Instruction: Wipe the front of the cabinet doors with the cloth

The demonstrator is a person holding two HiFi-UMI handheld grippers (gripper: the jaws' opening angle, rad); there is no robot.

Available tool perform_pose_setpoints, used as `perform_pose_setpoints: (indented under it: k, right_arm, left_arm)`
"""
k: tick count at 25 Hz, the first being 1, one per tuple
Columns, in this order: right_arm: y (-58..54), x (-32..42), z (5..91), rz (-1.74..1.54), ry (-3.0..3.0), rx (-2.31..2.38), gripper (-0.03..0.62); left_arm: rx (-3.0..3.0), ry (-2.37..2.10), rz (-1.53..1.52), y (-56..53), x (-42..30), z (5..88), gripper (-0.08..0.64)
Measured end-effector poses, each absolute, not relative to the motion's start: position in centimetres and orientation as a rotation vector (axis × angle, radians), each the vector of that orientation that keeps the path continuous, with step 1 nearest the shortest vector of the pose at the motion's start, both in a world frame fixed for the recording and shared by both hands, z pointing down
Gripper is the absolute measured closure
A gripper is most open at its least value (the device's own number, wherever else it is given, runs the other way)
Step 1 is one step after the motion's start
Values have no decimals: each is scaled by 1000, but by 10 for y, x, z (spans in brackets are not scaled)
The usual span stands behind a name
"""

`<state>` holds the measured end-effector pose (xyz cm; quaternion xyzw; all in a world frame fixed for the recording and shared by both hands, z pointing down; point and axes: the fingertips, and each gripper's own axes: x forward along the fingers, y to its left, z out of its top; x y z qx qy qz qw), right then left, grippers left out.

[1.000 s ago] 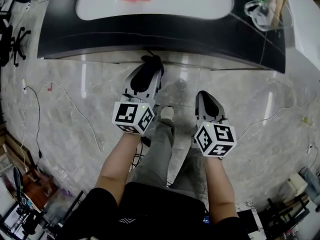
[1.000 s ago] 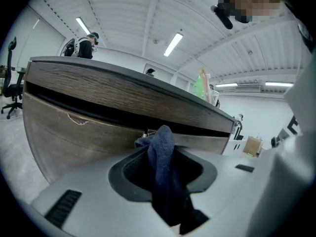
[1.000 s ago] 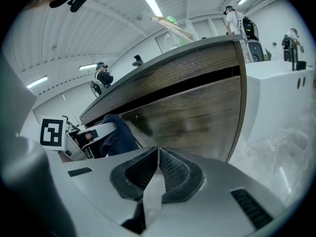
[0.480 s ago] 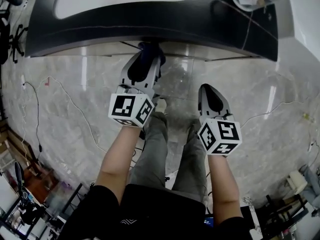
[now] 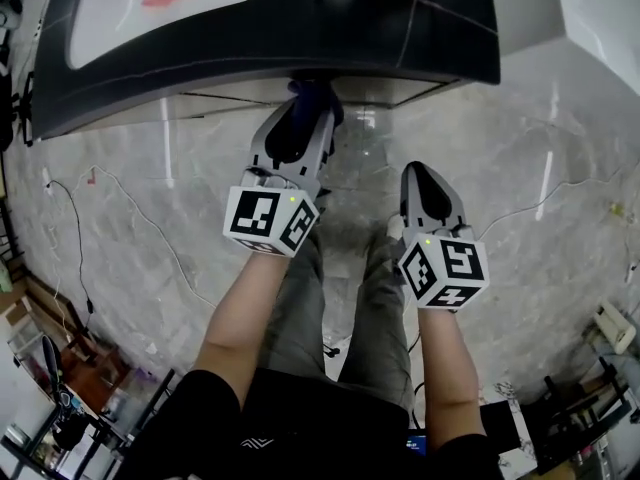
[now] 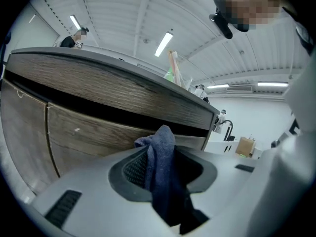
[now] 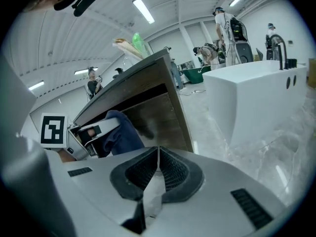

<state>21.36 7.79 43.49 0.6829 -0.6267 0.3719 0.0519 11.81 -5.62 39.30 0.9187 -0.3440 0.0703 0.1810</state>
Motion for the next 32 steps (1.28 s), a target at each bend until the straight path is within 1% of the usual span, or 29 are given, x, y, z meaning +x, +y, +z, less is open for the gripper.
perform_pose_setpoints:
  k: [12, 20, 25, 32]
  right_arm:
    - [121, 272, 442, 1154, -1838, 2141, 554]
    - [137, 294, 450, 1164, -1824, 2144, 554]
    - [135, 294, 450, 1162, -1826, 2128, 554]
    - [105, 253, 456, 1151, -1879, 2049, 554]
  left_arm:
    - [2617, -834, 211, -15, 206, 403, 433]
    - [2649, -739, 216, 12, 251, 407, 433]
    - [2647, -756, 232, 16, 237, 408, 433]
    - [2607, -883, 267, -11, 168, 422, 433]
